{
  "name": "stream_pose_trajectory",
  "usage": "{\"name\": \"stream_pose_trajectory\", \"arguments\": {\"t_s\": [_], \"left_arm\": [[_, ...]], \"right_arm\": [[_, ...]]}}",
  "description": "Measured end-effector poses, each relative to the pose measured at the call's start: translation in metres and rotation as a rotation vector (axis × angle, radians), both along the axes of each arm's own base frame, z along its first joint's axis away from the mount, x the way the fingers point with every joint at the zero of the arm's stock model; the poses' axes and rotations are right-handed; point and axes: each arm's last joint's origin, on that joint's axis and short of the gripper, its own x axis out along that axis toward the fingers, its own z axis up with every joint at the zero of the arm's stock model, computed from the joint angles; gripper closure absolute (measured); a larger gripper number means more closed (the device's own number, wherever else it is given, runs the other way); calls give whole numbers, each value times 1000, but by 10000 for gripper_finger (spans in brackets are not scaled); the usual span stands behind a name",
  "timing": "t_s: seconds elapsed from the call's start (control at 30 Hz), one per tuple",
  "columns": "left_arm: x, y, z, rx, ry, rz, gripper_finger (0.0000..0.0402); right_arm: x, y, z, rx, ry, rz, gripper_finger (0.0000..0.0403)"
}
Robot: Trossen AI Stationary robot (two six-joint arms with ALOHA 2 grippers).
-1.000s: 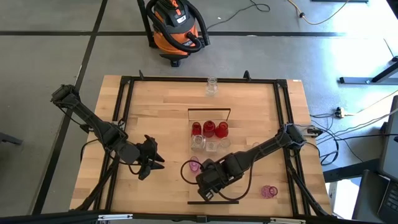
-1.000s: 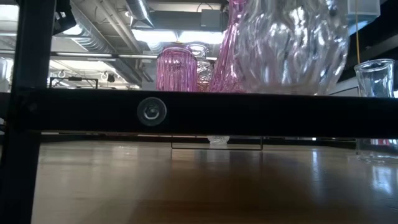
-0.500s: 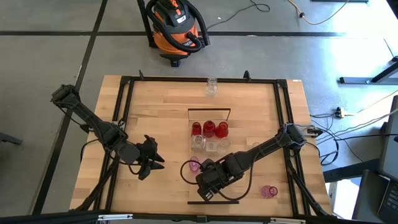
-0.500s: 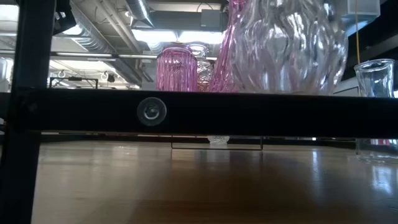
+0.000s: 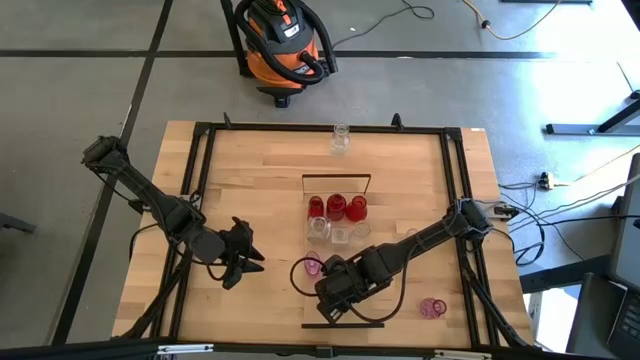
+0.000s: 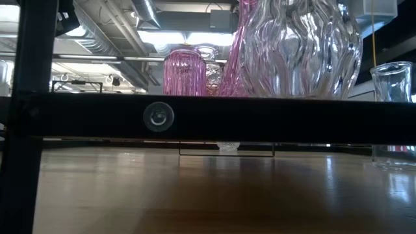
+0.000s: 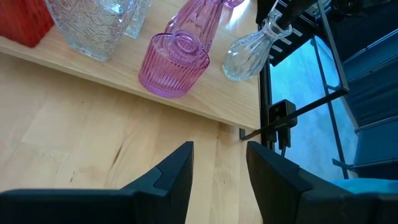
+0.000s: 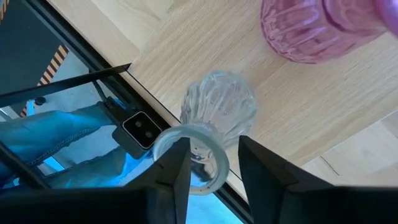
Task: Sort vases onto shelf
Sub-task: Put the transparent vase on the shelf
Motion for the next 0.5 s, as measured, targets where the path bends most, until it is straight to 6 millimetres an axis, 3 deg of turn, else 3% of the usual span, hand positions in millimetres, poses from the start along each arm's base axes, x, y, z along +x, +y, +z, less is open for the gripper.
{"name": "stream_pose_trajectory", "arguments": {"t_s": [0.5], "left_arm": [[0,1,0,18,-13,30,259]], "right_arm": [[1,1,4,34,-17,6,287]]}}
